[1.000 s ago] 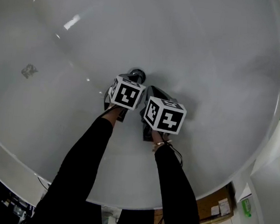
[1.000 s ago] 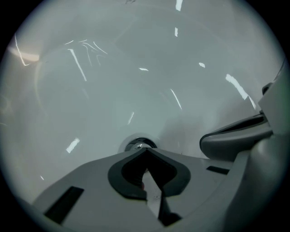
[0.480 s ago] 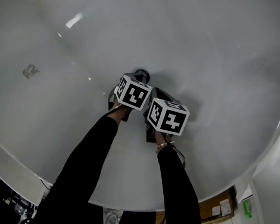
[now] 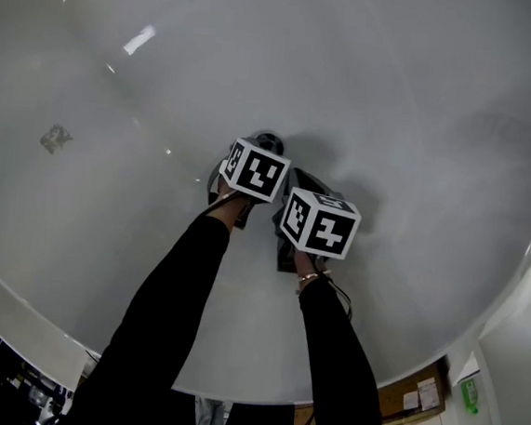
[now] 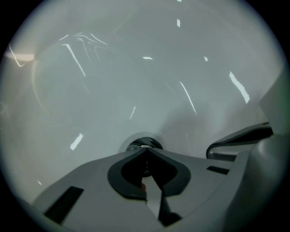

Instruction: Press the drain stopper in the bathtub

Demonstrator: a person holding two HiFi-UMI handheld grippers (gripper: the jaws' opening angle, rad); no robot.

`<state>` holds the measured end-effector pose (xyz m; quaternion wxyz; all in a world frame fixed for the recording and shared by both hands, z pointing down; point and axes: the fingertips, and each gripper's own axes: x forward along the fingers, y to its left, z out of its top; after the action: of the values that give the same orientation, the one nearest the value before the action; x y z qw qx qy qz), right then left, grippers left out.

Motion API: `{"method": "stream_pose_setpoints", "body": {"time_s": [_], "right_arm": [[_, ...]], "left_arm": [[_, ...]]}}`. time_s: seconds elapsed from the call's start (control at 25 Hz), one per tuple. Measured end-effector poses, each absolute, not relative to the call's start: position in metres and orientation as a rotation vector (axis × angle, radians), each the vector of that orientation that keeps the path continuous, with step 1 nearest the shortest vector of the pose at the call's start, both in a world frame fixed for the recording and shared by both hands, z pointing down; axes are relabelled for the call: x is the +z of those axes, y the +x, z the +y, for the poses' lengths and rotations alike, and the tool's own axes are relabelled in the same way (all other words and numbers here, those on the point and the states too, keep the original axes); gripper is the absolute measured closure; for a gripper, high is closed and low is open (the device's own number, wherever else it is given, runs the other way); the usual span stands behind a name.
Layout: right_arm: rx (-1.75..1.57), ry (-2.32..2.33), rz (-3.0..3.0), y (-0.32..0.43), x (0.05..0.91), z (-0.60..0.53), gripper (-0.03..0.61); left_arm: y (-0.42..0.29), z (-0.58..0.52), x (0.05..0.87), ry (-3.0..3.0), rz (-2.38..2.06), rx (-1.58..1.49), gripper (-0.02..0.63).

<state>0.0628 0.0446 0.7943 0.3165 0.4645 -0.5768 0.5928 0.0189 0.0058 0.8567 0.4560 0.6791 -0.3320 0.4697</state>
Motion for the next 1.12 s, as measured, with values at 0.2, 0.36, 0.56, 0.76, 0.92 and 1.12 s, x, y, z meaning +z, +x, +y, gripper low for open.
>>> {"method": "stream_pose_setpoints", "body": {"time_s": [0.2, 0.36, 0.56, 0.76, 0.92, 1.12], "right_arm": [[1.550, 1.255, -1.505, 0.069, 0.788, 0.036, 0.577], [1.552, 1.254, -1.509, 0.072, 0.786, 0.036, 0.577], [1.560, 1.262, -1.516, 0.073, 0.786, 0.034, 0.577], [1.555, 1.257, -1.526, 0.072, 0.786, 0.033, 0.577], [1.568, 1.255, -1.529, 0.071, 0.787, 0.035, 0.577], [1.565, 1.250, -1.531, 0.069, 0.788, 0.035, 0.577]], "left_arm": [[0.020, 0.005, 0.854, 1.695, -0.785, 1.168, 0.606], [0.020, 0.006, 0.852, 1.714, -0.807, 1.170, 0.606], [0.020, 0.005, 0.852, 1.718, -0.817, 1.166, 0.606], [0.020, 0.005, 0.851, 1.714, -0.823, 1.153, 0.606], [0.019, 0.004, 0.851, 1.716, -0.832, 1.153, 0.606], [0.018, 0.004, 0.852, 1.718, -0.834, 1.153, 0.606]]}}
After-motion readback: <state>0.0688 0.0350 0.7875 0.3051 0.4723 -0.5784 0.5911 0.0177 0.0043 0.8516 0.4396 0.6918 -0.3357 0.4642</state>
